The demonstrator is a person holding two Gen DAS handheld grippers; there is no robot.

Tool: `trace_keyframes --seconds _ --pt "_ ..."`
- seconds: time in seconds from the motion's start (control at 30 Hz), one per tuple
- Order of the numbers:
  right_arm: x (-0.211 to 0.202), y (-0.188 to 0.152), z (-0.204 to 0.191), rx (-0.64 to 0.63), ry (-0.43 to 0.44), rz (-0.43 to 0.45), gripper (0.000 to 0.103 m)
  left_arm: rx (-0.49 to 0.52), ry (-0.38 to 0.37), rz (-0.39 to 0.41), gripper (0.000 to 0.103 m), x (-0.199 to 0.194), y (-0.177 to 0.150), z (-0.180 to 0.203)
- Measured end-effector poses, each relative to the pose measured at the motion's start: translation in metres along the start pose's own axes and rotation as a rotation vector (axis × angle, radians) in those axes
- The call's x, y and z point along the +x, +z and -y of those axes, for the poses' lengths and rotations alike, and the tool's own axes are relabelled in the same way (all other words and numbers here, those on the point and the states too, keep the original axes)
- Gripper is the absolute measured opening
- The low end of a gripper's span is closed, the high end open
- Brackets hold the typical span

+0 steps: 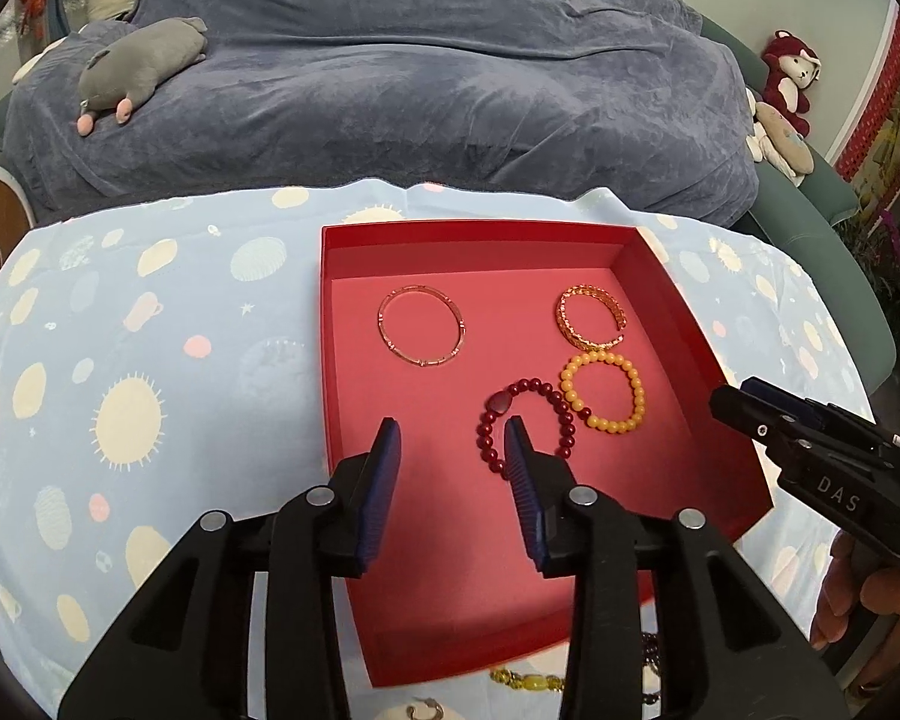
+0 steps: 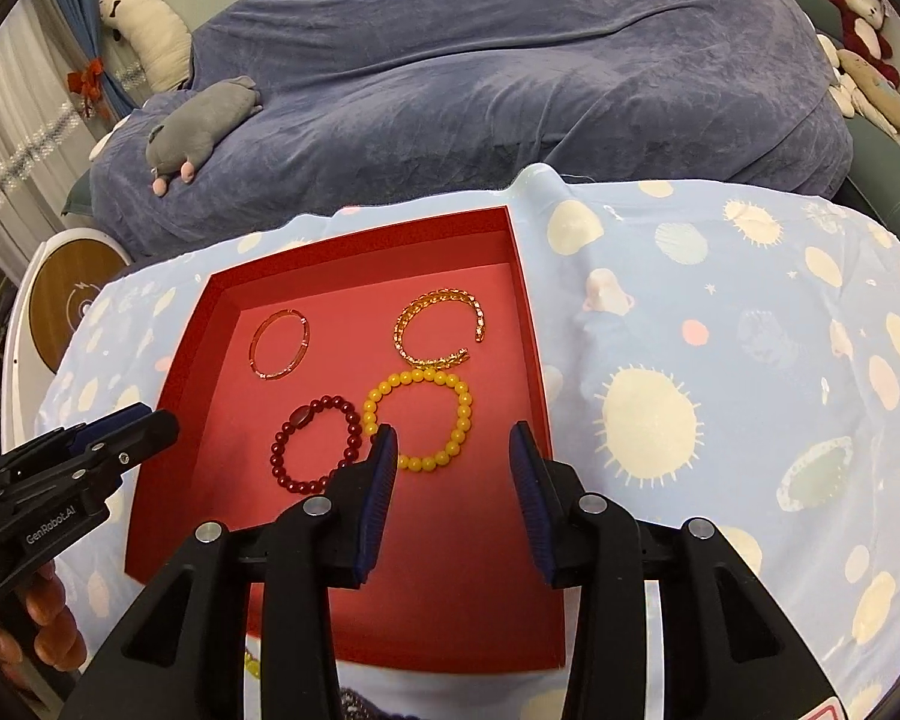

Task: Organize jewelry
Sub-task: 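Withdraw both tools from the box toward the remaining jewelry, then grasp the gold stone ring with the left tool while the right grasps the purple bracelet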

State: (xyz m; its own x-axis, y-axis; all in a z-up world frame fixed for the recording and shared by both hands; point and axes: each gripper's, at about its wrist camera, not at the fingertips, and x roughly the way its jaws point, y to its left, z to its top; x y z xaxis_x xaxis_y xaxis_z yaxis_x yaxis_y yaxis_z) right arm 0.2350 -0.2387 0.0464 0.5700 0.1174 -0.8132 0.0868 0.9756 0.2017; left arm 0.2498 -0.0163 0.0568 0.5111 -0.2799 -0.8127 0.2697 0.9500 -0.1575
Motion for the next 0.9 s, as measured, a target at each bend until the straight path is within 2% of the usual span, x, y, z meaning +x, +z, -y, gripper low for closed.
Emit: trace_keyframes --seconds 0.2,0.4,0.63,0.7,0.9 --pt "-0.039 -0.038 -0.001 0.002 -0.009 0.008 0.042 0.007 0.012 0.011 0.041 -0.037 -0.034 0.009" --pt "-0.063 -0.092 -0.003 -0.001 -0.025 -0.025 0.042 0.01 0.029 -0.02 0.046 -0.06 -0.088 0.014" --pt "-0.074 -0.151 -0.003 0.0 -0.041 -0.084 0.042 -0.028 0.033 -0.084 0.048 -0.07 -0.149 0.014" --pt "-0.078 -0.162 -0.002 0.009 -0.044 -0.092 0.042 -0.035 0.034 -0.093 0.054 -0.071 -0.162 0.019" --pt "-0.083 -0.179 0.003 0.02 -0.054 -0.104 0.042 0.003 0.04 -0.099 0.056 -0.062 -0.179 0.044"
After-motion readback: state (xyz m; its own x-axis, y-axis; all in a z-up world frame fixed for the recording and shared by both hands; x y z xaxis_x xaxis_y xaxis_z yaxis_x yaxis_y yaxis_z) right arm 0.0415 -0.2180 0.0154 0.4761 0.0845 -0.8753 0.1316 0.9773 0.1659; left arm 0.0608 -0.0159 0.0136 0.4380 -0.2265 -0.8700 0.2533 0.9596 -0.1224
